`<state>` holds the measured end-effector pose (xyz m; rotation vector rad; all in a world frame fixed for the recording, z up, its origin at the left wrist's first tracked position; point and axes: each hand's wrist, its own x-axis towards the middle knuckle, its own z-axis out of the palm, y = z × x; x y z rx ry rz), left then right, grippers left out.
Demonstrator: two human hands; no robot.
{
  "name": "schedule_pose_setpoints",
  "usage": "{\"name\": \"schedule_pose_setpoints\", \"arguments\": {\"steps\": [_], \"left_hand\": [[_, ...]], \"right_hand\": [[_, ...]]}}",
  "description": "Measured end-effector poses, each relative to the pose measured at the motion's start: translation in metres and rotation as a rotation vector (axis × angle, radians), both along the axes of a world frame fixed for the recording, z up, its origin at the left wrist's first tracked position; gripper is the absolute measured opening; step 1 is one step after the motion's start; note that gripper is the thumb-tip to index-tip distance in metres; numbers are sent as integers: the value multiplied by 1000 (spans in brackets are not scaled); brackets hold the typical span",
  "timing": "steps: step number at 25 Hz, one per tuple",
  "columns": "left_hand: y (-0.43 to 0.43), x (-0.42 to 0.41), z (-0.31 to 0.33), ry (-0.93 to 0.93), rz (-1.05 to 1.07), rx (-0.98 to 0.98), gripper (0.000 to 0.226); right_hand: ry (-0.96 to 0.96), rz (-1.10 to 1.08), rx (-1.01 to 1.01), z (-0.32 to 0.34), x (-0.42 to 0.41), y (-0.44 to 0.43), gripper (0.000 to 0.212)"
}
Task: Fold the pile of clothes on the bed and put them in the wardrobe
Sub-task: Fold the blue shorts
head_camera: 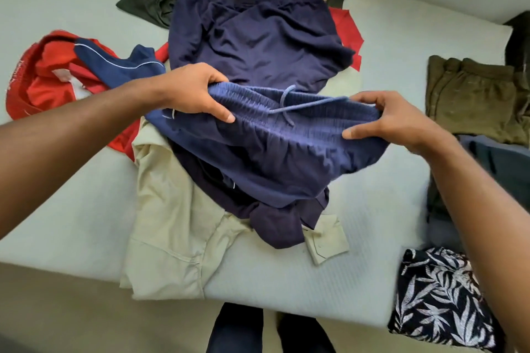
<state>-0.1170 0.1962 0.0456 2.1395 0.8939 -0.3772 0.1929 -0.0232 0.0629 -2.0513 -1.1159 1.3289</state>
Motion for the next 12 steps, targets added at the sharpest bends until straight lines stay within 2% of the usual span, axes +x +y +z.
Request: {"name": "schedule_pose_setpoints", "arguments": {"steps": [1,3,5,6,8,9,10,12], "left_hand": [[-3,1,-6,40,-24,16,26],[-14,-1,-22,84,-78,99,26],[-26,-9,-36,131,-101,183,28],[-33,-14,-39,159,-88,218,32],[-41,-20,-33,214,-44,233,34],[-43,-22,-22,232,-23,177,30],[-43,-23,-8,238,-12,86,27],[-44,-23,26,231,-9,-83,19]], "right_hand": [[1,22,-45,-8,-2,-10,65],[-131,113,-137,-38,-15,-25,100],[-277,150,-151,-76,-32,-37,117],[-304,90,-139,-88,-42,-41,120],[-323,-151,-73,-88,-56,-45,118],[-335,-243,-31,-78,-57,-45,111],[-354,-289,-4,-63,-53,-46,97],[-350,-243,-13,-24,-35,-56,53]]}}
